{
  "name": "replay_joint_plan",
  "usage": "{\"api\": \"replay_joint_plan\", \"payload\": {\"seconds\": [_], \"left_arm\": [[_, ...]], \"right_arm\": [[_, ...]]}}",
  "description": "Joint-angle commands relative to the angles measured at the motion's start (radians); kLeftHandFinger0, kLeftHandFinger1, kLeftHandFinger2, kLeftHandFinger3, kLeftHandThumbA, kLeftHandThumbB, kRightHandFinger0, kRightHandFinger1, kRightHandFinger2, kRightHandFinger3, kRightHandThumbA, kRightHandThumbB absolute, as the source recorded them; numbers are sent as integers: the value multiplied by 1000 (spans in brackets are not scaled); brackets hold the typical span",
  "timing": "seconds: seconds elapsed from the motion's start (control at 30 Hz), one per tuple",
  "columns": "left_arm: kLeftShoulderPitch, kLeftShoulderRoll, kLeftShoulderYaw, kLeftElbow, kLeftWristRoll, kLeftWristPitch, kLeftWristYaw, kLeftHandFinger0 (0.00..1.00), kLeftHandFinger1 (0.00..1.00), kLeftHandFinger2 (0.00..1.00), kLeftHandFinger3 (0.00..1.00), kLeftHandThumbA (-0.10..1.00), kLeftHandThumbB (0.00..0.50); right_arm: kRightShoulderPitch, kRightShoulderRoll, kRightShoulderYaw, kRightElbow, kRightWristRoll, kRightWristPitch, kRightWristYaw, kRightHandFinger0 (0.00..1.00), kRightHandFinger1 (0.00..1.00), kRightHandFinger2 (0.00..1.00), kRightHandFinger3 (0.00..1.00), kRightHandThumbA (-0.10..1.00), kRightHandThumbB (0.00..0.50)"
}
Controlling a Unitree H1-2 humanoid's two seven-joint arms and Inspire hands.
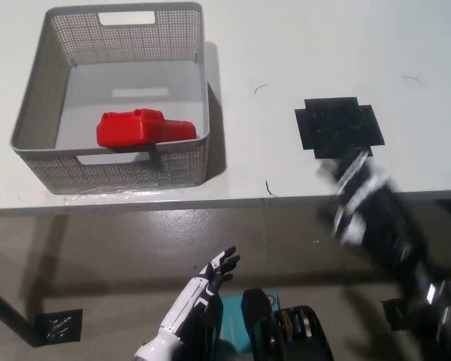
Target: Use the right hand to pick up a multimeter on the right side and put it into a container on the left side
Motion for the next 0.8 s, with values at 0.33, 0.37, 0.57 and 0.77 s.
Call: {"api": "replay_joint_plan", "payload": {"seconds": [0.33, 0.37, 0.57, 0.77], "left_arm": [[-4, -19, 24, 12, 3, -89, 46, 1000, 1000, 1000, 1000, 1000, 481], [-4, -22, 24, 14, 4, -89, 51, 1000, 1000, 1000, 1000, 1000, 483], [-1, -40, 43, 12, 5, -89, 94, 1000, 1000, 1000, 1000, 1000, 500], [7, -60, 16, 9, 45, -89, 146, 1000, 1000, 1000, 1000, 1000, 486]], "right_arm": [[192, -30, 134, 181, -64, -285, 45, 1000, 1000, 1000, 1000, 1000, 401], [187, -32, 135, 212, -82, -296, 34, 1000, 1000, 1000, 1000, 1000, 373], [188, 114, 157, 421, -333, -424, -209, 1000, 1000, 1000, 1000, 1000, 243], [144, 125, 125, 507, -287, -478, -194, 1000, 1000, 1000, 1000, 1000, 221]]}}
